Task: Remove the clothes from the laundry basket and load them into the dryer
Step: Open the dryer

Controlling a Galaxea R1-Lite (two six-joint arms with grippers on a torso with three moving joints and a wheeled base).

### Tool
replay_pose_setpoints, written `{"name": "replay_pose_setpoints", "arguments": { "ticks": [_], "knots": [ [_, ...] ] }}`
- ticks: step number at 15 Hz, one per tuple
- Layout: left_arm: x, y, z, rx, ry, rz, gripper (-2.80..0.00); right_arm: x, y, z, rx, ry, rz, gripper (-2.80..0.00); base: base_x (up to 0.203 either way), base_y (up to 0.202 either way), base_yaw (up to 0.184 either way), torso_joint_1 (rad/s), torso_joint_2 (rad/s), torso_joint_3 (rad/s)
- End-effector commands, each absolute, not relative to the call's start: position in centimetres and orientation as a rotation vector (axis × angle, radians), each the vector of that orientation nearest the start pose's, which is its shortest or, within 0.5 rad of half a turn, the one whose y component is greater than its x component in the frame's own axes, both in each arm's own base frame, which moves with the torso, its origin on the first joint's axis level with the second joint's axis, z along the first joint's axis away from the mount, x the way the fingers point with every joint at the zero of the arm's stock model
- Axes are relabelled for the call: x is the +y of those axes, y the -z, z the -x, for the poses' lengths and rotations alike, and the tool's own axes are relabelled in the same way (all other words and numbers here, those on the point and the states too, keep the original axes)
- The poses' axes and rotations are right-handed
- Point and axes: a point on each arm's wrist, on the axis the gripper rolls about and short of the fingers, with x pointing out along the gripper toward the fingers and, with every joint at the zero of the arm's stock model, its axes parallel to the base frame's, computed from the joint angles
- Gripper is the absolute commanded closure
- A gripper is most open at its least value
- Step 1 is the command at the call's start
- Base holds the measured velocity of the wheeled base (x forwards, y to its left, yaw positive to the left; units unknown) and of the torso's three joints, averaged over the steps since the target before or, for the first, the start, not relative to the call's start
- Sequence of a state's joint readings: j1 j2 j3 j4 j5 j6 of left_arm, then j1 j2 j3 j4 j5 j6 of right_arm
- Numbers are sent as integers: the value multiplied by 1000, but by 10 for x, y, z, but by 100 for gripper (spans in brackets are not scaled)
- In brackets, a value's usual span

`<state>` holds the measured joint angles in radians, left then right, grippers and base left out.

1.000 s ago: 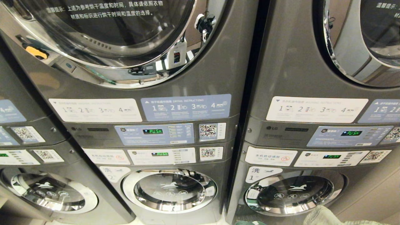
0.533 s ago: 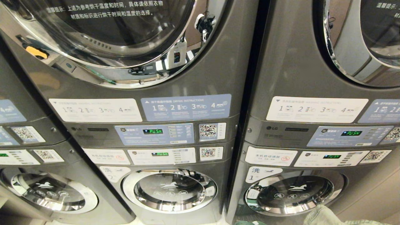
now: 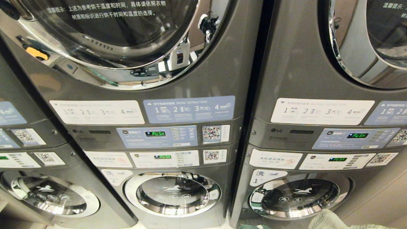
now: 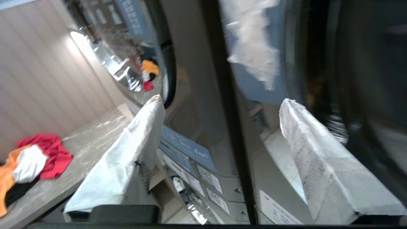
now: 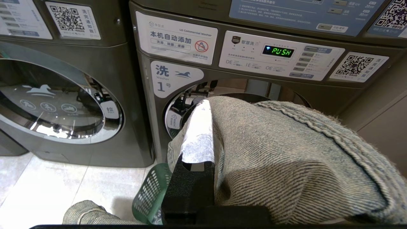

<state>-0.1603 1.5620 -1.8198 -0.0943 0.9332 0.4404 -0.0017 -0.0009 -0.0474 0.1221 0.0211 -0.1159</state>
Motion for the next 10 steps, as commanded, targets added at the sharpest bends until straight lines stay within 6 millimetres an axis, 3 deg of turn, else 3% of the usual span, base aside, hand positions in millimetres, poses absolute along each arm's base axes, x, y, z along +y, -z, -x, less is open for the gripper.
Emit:
{"name": "replay_pose_setpoints", "arguments": {
  "ticks": [1, 5, 10],
  "knots": [
    [-12, -446, -240, -123, -851, -227, -280, 1, -76, 27, 74, -24, 116, 0, 0, 0, 0, 0, 0, 0],
    [-8, -445, -257, -178, -873, -194, -280, 1, -76, 27, 74, -24, 116, 0, 0, 0, 0, 0, 0, 0],
    [-5, -445, -259, -210, -840, -187, -280, 1, -76, 27, 74, -24, 116, 0, 0, 0, 0, 0, 0, 0]
  ]
}}
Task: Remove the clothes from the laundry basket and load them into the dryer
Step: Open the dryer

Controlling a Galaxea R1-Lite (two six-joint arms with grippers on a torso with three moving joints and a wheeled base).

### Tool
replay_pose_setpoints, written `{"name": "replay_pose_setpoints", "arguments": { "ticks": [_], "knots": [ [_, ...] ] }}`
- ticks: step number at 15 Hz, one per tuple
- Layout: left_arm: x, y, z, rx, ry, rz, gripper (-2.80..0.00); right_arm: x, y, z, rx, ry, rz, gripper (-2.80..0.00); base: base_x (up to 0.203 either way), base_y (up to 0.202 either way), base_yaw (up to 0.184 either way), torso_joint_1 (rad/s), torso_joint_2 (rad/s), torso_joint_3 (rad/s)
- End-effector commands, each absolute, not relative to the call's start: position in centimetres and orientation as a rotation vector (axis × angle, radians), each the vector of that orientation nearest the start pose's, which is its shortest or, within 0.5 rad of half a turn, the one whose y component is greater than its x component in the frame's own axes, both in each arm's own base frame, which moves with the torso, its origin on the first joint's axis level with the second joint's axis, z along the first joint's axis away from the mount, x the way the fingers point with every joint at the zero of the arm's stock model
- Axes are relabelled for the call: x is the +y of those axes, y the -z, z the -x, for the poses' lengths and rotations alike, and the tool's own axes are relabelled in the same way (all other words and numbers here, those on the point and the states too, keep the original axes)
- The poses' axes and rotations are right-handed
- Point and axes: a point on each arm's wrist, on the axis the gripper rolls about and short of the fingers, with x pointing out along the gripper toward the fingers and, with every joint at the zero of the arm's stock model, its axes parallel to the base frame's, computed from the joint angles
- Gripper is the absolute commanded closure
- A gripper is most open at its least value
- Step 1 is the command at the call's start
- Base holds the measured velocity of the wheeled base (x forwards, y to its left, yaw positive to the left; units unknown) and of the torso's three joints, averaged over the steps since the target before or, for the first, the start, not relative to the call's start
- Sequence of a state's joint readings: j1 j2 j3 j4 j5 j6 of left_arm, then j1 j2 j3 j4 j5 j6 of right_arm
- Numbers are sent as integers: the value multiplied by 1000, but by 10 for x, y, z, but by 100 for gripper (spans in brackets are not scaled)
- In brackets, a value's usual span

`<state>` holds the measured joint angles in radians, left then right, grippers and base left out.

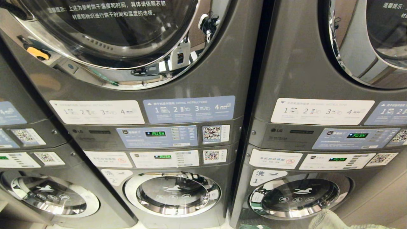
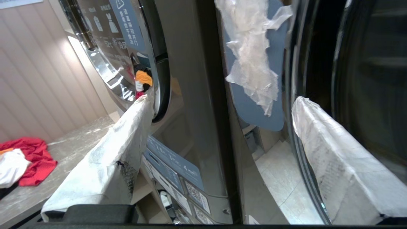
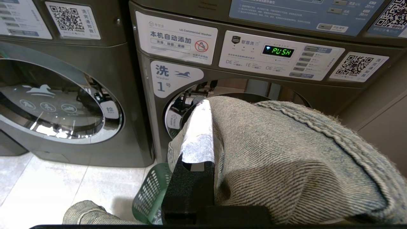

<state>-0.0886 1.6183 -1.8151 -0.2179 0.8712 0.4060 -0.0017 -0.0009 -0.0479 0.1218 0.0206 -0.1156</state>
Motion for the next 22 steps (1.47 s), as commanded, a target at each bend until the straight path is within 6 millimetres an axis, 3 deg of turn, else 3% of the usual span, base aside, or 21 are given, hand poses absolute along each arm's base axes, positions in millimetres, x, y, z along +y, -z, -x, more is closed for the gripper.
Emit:
{"name": "replay_pose_setpoints", "arguments": {
  "ticks": [1, 7, 13, 15, 20, 22],
  "knots": [
    [-2, -445, -260, -208, -850, -187, -280, 1, -76, 27, 74, -24, 116, 0, 0, 0, 0, 0, 0, 0],
    [24, -443, -269, -226, -952, -190, -280, 1, -76, 27, 72, -26, 117, 0, 0, 0, 0, 0, 0, 0],
    [21, -452, -252, -250, -952, -191, -280, 1, -76, 27, 74, -29, 119, 0, 0, 0, 0, 0, 0, 0],
    [12, -451, -244, -261, -922, -177, -280, 1, -76, 27, 75, -32, 118, 0, 0, 0, 0, 0, 0, 0],
    [-2, -407, -236, -320, -866, -142, -280, 1, -76, 27, 73, -32, 120, 0, 0, 0, 0, 0, 0, 0],
    [-4, -404, -228, -416, -851, -107, -280, 1, -76, 27, 73, -32, 120, 0, 0, 0, 0, 0, 0, 0]
  ]
}}
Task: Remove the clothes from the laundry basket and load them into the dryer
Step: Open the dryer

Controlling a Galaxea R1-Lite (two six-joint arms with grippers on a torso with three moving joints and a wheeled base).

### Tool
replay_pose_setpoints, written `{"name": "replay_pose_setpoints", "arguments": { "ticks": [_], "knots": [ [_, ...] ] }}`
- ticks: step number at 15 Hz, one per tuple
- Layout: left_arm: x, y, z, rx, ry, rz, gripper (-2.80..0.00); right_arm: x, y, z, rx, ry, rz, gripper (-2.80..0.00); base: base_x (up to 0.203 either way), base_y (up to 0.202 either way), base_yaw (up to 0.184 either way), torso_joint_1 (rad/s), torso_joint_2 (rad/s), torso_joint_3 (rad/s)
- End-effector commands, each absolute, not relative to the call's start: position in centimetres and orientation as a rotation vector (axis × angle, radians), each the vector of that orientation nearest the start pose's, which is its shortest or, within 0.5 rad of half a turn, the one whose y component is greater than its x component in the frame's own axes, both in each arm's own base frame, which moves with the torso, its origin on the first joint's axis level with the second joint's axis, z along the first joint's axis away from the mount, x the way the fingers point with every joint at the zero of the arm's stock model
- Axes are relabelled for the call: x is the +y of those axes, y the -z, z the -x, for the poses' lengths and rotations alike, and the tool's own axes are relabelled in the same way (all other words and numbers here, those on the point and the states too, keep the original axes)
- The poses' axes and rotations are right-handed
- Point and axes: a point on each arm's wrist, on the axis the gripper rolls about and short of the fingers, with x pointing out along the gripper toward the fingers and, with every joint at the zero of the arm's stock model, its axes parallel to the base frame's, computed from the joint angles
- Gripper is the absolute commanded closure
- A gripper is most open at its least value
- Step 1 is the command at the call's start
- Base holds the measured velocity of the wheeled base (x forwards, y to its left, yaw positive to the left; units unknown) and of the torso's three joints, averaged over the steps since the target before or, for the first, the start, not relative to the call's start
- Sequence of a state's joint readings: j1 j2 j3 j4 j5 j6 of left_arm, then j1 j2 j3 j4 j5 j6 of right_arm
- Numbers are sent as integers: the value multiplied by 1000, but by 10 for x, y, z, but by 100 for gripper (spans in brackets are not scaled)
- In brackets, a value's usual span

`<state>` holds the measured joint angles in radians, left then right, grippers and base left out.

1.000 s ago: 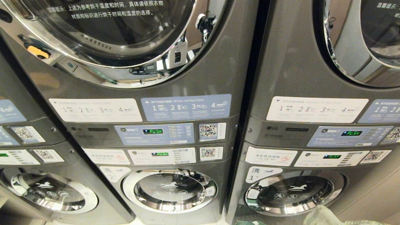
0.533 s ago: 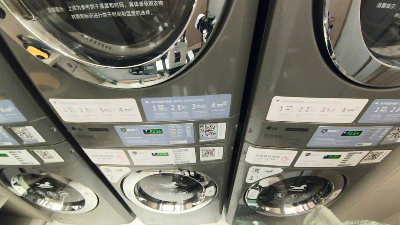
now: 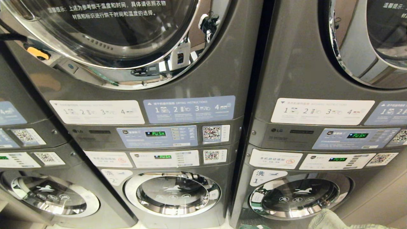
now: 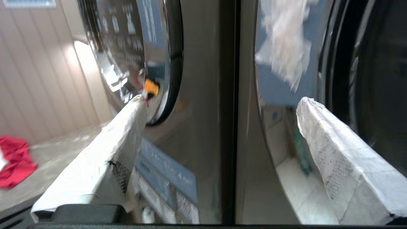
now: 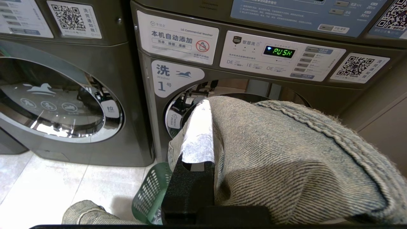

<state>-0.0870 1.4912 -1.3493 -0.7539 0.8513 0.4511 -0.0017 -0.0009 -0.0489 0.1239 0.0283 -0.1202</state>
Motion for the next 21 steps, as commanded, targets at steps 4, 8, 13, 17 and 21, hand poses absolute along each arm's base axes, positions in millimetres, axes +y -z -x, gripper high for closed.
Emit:
{"name": "replay_pose_setpoints", "arguments": {
  "ticks": [4, 8, 13, 17, 21],
  "knots": [
    [-3, -408, -227, -487, -843, -116, -280, 1, -76, 27, 73, -31, 120, 0, 0, 0, 0, 0, 0, 0],
    [-5, -406, -242, -489, -829, -129, -280, 1, -76, 27, 74, -29, 119, 0, 0, 0, 0, 0, 0, 0],
    [-7, -420, -266, -532, -805, -156, -280, 1, -76, 27, 75, -24, 117, 0, 0, 0, 0, 0, 0, 0],
    [-8, -419, -282, -526, -810, -167, -280, 1, -76, 27, 75, -26, 117, 0, 0, 0, 0, 0, 0, 0],
    [-7, -416, -289, -511, -819, -185, -280, 1, -76, 27, 75, -24, 117, 0, 0, 0, 0, 0, 0, 0]
  ]
}}
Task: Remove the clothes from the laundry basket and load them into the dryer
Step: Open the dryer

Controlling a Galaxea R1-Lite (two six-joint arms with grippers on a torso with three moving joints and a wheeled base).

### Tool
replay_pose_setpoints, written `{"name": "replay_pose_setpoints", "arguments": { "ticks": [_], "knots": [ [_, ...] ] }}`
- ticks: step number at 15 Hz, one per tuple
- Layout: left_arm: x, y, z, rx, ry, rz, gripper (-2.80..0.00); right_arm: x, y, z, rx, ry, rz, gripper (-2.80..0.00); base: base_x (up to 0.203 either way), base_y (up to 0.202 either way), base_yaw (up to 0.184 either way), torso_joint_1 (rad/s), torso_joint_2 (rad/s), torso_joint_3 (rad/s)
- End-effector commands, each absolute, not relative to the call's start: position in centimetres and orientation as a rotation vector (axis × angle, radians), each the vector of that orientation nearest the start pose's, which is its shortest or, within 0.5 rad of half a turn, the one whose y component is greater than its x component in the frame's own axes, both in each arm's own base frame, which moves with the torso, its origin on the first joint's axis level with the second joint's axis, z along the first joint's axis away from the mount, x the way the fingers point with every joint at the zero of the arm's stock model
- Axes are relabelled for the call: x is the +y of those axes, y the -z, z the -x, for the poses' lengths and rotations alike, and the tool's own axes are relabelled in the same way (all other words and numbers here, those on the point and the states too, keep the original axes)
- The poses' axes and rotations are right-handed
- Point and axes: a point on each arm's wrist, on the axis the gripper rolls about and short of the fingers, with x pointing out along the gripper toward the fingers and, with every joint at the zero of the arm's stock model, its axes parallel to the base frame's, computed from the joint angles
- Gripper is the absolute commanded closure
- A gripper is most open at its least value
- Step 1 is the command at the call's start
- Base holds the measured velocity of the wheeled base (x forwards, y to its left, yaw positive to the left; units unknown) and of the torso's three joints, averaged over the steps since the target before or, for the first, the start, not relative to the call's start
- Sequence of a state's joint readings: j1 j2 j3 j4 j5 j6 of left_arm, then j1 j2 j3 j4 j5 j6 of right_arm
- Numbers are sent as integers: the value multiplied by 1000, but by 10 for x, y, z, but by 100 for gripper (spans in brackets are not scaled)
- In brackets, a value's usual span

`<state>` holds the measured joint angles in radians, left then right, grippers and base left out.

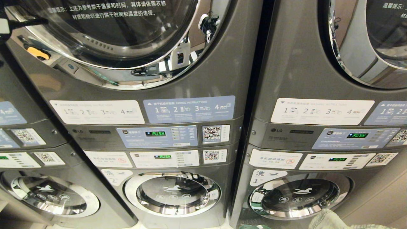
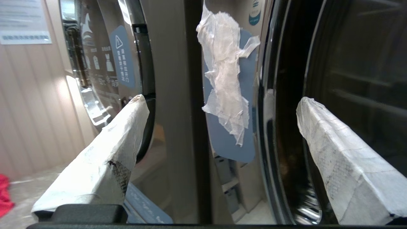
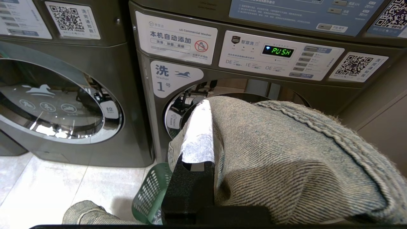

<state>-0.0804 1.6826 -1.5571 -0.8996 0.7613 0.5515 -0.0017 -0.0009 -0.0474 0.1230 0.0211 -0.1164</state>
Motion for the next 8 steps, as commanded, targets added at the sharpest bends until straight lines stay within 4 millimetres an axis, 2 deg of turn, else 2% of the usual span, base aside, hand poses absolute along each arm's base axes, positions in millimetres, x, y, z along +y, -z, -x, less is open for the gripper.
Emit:
{"name": "replay_pose_setpoints", "arguments": {
  "ticks": [1, 8],
  "knots": [
    [-5, -417, -289, -504, -835, -207, -280, 1, -76, 27, 75, -24, 118, 0, 0, 0, 0, 0, 0, 0],
    [3, -417, -290, -488, -875, -232, -280, 1, -76, 27, 74, -29, 119, 0, 0, 0, 0, 0, 0, 0]
  ]
}}
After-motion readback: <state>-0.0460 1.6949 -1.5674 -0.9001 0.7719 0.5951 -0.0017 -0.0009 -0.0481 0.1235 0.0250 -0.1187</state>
